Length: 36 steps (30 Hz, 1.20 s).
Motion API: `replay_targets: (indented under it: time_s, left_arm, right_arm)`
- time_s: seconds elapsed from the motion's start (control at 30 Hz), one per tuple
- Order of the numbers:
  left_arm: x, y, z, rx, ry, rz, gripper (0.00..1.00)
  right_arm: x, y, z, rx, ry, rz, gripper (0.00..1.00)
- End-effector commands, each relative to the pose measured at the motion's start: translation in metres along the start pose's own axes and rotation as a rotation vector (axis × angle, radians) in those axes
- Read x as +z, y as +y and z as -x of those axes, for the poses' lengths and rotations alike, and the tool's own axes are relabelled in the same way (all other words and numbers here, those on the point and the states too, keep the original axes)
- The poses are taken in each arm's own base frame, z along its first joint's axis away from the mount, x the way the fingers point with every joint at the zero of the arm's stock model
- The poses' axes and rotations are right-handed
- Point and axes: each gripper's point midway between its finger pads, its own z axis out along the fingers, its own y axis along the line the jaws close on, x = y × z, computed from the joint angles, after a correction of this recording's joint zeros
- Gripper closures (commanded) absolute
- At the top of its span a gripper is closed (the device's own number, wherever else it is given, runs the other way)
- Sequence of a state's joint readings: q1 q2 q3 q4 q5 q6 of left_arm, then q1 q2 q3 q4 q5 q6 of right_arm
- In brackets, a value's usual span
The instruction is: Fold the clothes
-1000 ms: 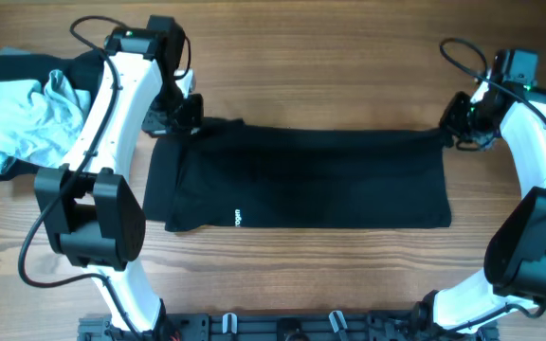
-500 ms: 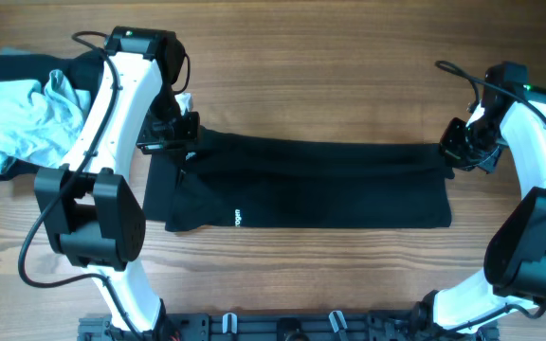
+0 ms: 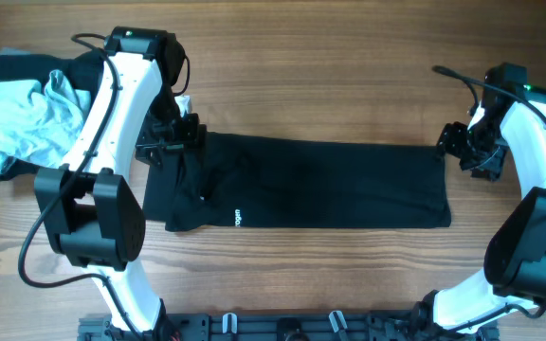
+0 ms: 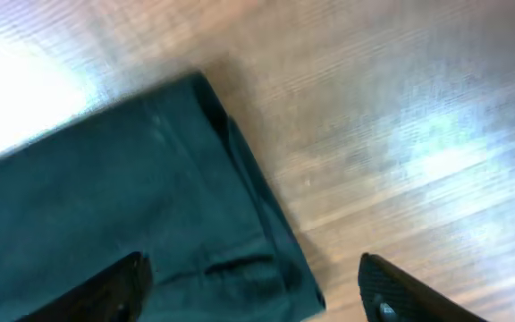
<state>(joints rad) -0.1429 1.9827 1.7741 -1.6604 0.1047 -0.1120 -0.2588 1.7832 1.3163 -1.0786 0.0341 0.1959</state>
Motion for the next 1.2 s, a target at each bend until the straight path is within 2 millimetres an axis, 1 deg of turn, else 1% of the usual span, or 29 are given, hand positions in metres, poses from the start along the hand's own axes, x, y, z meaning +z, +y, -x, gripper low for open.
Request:
replay_targets:
  time_s: [0.0,0.03,0.07,0.1,0.13,0.2,0.23,0.3,0.33,0.37,0.4,0.47,0.5,0.53,0.6,0.63,0.67,0.7,0.73,0.77,0.8,0.83,0.87,0.9,0.97,1.03,1.07,1.1,1.17]
  left_arm:
    - [-0.006,-0.017,0.019,0.025,-0.105,-0.072,0.41]
    - [0.0,-0.021,0.027,0.038,-0.132,-0.075,0.55]
    - [0.007,-0.024,0.033,0.048,-0.147,-0.076,0.71]
    - [0.018,-0.027,0.036,0.057,-0.149,-0.075,0.82]
    - [0.027,-0.029,0.037,0.065,-0.146,-0.077,0.96]
    - [0.032,-0.037,0.039,0.085,-0.156,-0.095,0.96]
    - [0.025,-0.038,0.043,0.096,-0.204,-0.085,0.96]
    - [0.021,-0.034,0.06,0.097,-0.279,-0.049,0.96]
    - [0.024,-0.036,0.074,0.101,-0.323,-0.061,0.96]
    - [0.033,-0.043,0.083,0.11,-0.345,-0.093,0.96]
    - [0.044,-0.049,0.086,0.118,-0.339,-0.129,0.96]
    - [0.065,-0.05,0.09,0.119,-0.332,-0.142,0.96]
    - [0.079,-0.049,0.086,0.119,-0.314,-0.154,0.96]
    - [0.084,-0.048,0.083,0.117,-0.299,-0.15,0.96]
    - [0.104,-0.04,0.049,0.095,-0.156,-0.138,0.96]
    - [0.112,-0.033,0.022,0.075,-0.045,-0.117,0.96]
    - [0.112,-0.03,0.0,0.06,0.042,-0.112,0.96]
    - [0.103,-0.026,-0.02,0.053,0.113,-0.105,0.96]
    - [0.089,-0.025,-0.033,0.07,0.151,-0.113,0.96]
    - [0.078,-0.024,-0.038,0.075,0.159,-0.117,0.96]
    - [0.055,-0.024,-0.035,0.081,0.099,-0.132,0.96]
    - [0.042,-0.027,-0.021,0.084,-0.003,-0.151,0.96]
    - [0.032,-0.033,-0.004,0.098,-0.107,-0.178,0.96]
    - [0.021,-0.041,0.02,0.108,-0.235,-0.204,0.95]
    - [0.013,-0.055,0.054,0.154,-0.379,-0.227,0.95]
    - [0.026,-0.069,0.077,0.194,-0.451,-0.235,0.96]
    - [0.043,-0.074,0.086,0.206,-0.453,-0.235,0.96]
    - [0.05,-0.075,0.089,0.208,-0.448,-0.234,0.96]
    - [0.076,-0.075,0.1,0.207,-0.43,-0.23,0.96]
  right_arm:
    - [-0.007,0.042,0.018,-0.167,-0.081,0.244,0.18]
    - [-0.012,0.057,0.019,-0.204,-0.096,0.33,0.18]
    - [-0.014,0.063,0.021,-0.2,-0.102,0.364,0.18]
    - [-0.015,0.065,0.021,-0.185,-0.103,0.376,0.18]
    - [-0.016,0.068,0.02,-0.176,-0.097,0.398,0.2]
    - [-0.018,0.072,0.016,-0.186,-0.082,0.427,0.22]
    - [-0.021,0.074,0.015,-0.187,-0.083,0.441,0.22]
    - [-0.027,0.075,0.016,-0.19,-0.102,0.446,0.22]
    - [-0.03,0.075,0.017,-0.193,-0.116,0.447,0.22]
    - [-0.032,0.075,0.018,-0.194,-0.123,0.447,0.22]
    - [-0.032,0.075,0.018,-0.193,-0.126,0.448,0.22]
    - [-0.032,0.075,0.02,-0.192,-0.131,0.448,0.23]
    - [-0.033,0.075,0.021,-0.193,-0.138,0.449,0.23]
    - [-0.033,0.075,0.022,-0.194,-0.14,0.449,0.22]
    - [-0.033,0.075,0.022,-0.194,-0.14,0.449,0.25]
    - [-0.033,0.075,0.022,-0.194,-0.14,0.449,0.25]
    - [-0.033,0.075,0.021,-0.194,-0.14,0.449,0.26]
    - [-0.033,0.075,0.022,-0.193,-0.14,0.449,0.26]
    - [-0.033,0.076,0.022,-0.194,-0.142,0.449,0.26]
    - [-0.033,0.076,0.023,-0.194,-0.145,0.45,0.26]
    - [-0.034,0.076,0.024,-0.196,-0.153,0.451,0.26]
    - [-0.034,0.076,0.026,-0.196,-0.158,0.451,0.26]
    - [-0.034,0.076,0.027,-0.197,-0.163,0.452,0.26]
    - [-0.034,0.077,0.028,-0.196,-0.166,0.452,0.26]
    - [-0.034,0.077,0.028,-0.19,-0.166,0.453,0.26]
    - [-0.034,0.077,0.028,-0.172,-0.16,0.454,0.26]
    - [-0.034,0.077,0.028,-0.168,-0.159,0.454,0.26]
    - [-0.034,0.077,0.028,-0.165,-0.159,0.455,0.26]
    - [-0.034,0.077,0.028,-0.165,-0.159,0.455,0.26]
